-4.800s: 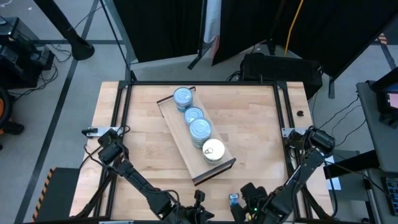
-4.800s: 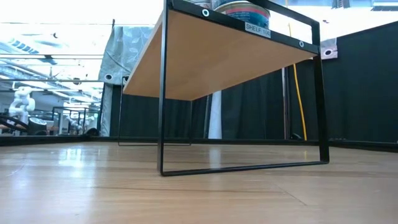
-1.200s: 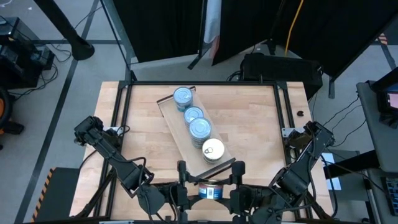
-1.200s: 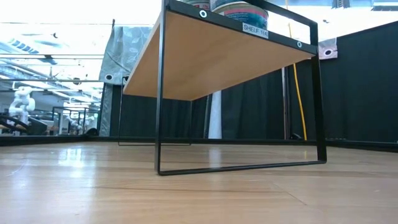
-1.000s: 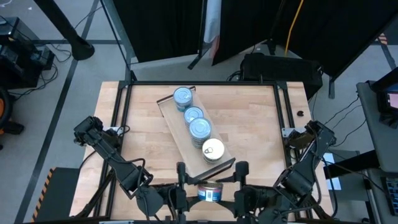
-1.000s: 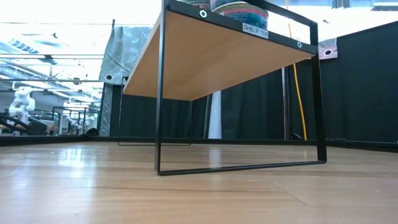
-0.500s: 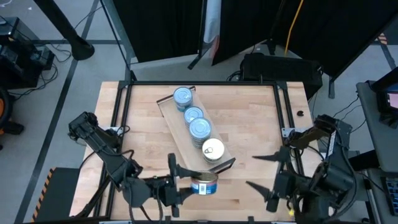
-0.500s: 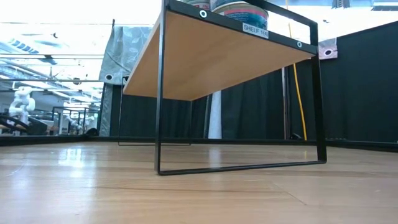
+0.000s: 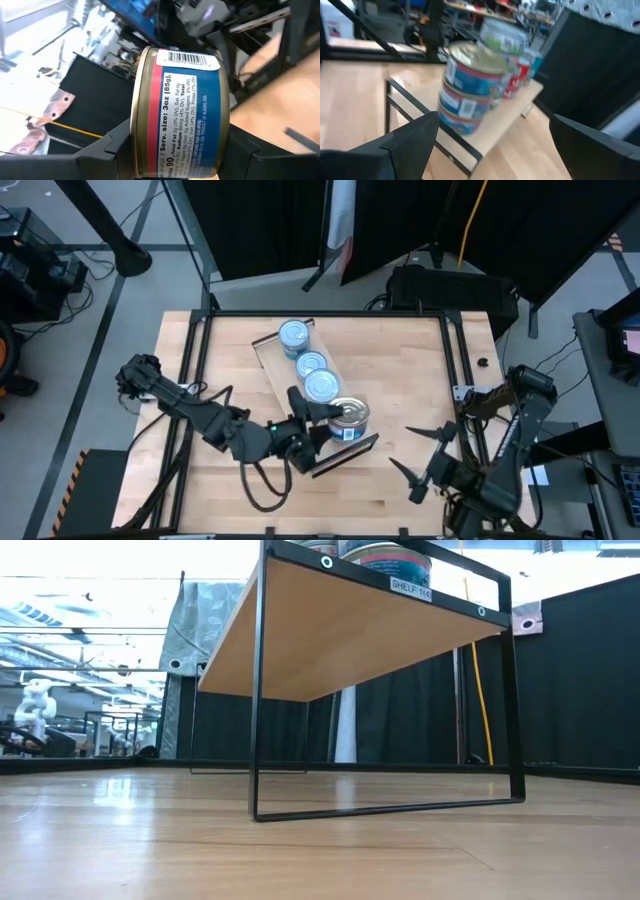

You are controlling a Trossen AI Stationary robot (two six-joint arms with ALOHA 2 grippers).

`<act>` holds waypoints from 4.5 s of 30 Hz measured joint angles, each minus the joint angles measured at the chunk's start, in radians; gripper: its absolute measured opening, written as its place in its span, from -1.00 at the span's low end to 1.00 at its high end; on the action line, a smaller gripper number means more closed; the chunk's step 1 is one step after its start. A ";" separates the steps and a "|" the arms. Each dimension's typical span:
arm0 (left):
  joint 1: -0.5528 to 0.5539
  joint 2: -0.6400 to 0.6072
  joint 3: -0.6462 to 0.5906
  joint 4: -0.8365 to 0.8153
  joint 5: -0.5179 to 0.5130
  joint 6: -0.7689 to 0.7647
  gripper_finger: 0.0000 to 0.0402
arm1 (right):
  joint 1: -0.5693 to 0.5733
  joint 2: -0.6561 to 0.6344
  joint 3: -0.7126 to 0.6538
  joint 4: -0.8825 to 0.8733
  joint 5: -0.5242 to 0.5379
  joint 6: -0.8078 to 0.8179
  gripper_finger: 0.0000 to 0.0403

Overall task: Stack canned seafood by type on shelf
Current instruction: Stack the blue-pink tuna can on top of the blue-pink tuna cans on the shelf

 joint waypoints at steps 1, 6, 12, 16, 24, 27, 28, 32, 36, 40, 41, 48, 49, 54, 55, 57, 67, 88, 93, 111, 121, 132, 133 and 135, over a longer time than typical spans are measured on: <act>0.004 0.003 0.000 -0.030 0.004 -0.019 -0.01 | -0.005 -0.004 -0.019 0.001 -0.013 0.015 0.83; 0.004 0.036 -0.001 -0.146 -0.025 -0.031 -0.01 | -0.016 -0.033 -0.051 0.000 -0.054 0.067 0.70; 0.029 0.026 0.001 -0.162 -0.029 -0.076 -0.01 | -0.016 -0.044 -0.052 0.004 -0.046 0.054 0.58; 0.041 0.032 -0.005 -0.193 0.017 -0.077 -0.01 | -0.016 -0.044 -0.052 0.010 -0.046 0.035 0.56; 0.045 0.062 -0.005 -0.244 0.029 -0.065 -0.01 | -0.014 -0.044 -0.052 0.018 -0.045 0.016 0.55; 0.048 0.071 -0.005 -0.277 0.008 -0.066 -0.01 | -0.014 -0.043 -0.052 0.021 -0.046 0.014 0.55; 0.049 0.072 -0.005 -0.281 0.005 -0.066 -0.01 | -0.014 -0.043 -0.052 0.021 -0.045 0.014 0.55; 0.045 0.077 -0.004 -0.274 -0.005 -0.050 -0.01 | -0.014 -0.043 -0.052 0.024 -0.045 0.011 0.55; 0.021 0.079 -0.004 -0.258 -0.012 0.037 -0.01 | -0.014 -0.043 -0.052 0.026 -0.045 0.010 0.55; -0.007 0.079 0.004 -0.216 -0.054 0.126 -0.01 | -0.014 -0.043 -0.052 0.026 -0.045 0.010 0.55; -0.011 0.079 0.008 -0.216 -0.064 0.145 -0.01 | -0.014 -0.043 -0.052 0.025 -0.045 0.010 0.55; -0.001 0.079 0.042 -0.261 -0.111 0.243 -0.01 | -0.014 -0.043 -0.052 0.026 -0.045 0.010 0.55; 0.003 0.079 0.043 -0.279 -0.112 0.240 -0.01 | -0.014 -0.043 -0.052 0.026 -0.045 0.010 0.55; 0.014 0.079 0.043 -0.350 -0.089 0.206 -0.01 | -0.014 -0.043 -0.052 0.026 -0.045 0.009 0.55; 0.014 0.079 0.043 -0.359 -0.082 0.193 -0.01 | -0.014 -0.043 -0.052 0.026 -0.045 0.009 0.55; 0.013 0.079 0.043 -0.372 -0.075 0.186 -0.01 | -0.014 -0.043 -0.052 0.026 -0.045 0.009 0.55; 0.038 0.079 0.043 -0.408 -0.070 0.160 0.03 | -0.014 -0.043 -0.052 0.026 -0.045 0.006 0.55; 0.071 0.079 0.043 -0.476 0.010 -0.018 0.31 | -0.014 -0.043 -0.052 0.027 -0.046 -0.001 0.55; 0.070 0.079 0.043 -0.471 0.046 -0.026 0.34 | -0.014 -0.043 -0.052 0.027 -0.047 -0.001 0.55; 0.097 0.077 0.115 -0.580 0.171 -0.174 0.35 | -0.014 -0.043 -0.052 0.028 -0.050 -0.001 0.55; 0.099 0.077 0.115 -0.569 0.197 -0.256 0.36 | -0.014 -0.043 -0.052 0.034 -0.051 -0.013 0.55; 0.100 0.077 0.115 -0.552 0.154 -0.261 0.65 | -0.014 -0.043 -0.052 0.037 -0.068 -0.013 0.55; 0.100 0.077 0.115 -0.549 0.160 -0.261 0.66 | -0.014 -0.043 -0.052 0.037 -0.071 -0.013 0.55; 0.100 0.077 0.115 -0.536 0.174 -0.261 0.66 | -0.014 -0.043 -0.052 0.037 -0.073 -0.013 0.55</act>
